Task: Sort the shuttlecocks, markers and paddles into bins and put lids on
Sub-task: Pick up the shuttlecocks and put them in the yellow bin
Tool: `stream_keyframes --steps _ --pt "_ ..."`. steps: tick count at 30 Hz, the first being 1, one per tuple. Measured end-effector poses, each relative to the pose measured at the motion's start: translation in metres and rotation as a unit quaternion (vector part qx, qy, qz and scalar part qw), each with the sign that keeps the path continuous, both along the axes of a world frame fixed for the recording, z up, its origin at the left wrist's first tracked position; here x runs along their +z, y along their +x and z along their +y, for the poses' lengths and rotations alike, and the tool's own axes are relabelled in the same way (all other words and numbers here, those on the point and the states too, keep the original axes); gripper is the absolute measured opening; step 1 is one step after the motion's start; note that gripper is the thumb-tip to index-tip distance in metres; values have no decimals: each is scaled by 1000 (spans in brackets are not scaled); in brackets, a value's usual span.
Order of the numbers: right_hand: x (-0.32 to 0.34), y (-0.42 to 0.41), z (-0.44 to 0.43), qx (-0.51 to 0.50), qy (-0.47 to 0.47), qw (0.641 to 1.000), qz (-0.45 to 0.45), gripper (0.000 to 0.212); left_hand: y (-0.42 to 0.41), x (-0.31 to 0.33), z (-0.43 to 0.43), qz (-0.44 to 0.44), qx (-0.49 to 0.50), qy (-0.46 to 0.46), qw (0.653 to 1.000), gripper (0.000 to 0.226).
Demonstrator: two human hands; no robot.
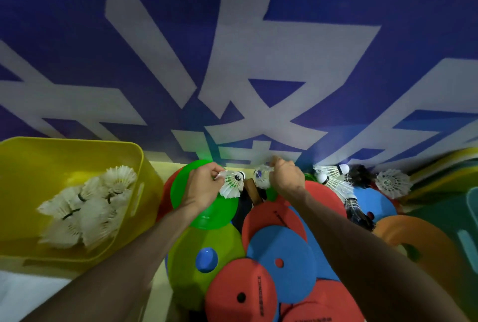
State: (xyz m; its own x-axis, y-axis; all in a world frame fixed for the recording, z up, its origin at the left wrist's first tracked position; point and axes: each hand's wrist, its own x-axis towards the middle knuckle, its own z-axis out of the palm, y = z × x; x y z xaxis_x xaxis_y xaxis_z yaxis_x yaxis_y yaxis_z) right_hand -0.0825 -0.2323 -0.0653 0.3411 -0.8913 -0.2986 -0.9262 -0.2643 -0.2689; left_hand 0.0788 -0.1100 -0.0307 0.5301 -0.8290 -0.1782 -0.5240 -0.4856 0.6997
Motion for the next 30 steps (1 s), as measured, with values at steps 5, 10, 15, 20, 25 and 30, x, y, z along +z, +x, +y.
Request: stream_keyframes --steps 5,10,15,20,25,30 --pt "31 0 9 -37 -6 997 -65 31 7 18 18 24 47 -20 998 8" --pt "77 -1 30 8 -7 991 -135 26 13 33 41 117 99 -61 986 15" --pt "111 10 64 71 51 979 -185 20 33 57 74 176 135 -121 968 10" --pt "124 34 101 120 29 972 -198 18 58 73 122 187 189 -155 951 14" --pt "133 68 134 64 81 949 -299 11 86 84 166 179 247 -205 930 11" --pt "129 114 168 -15 139 906 -399 5 109 82 198 203 312 -242 896 11"
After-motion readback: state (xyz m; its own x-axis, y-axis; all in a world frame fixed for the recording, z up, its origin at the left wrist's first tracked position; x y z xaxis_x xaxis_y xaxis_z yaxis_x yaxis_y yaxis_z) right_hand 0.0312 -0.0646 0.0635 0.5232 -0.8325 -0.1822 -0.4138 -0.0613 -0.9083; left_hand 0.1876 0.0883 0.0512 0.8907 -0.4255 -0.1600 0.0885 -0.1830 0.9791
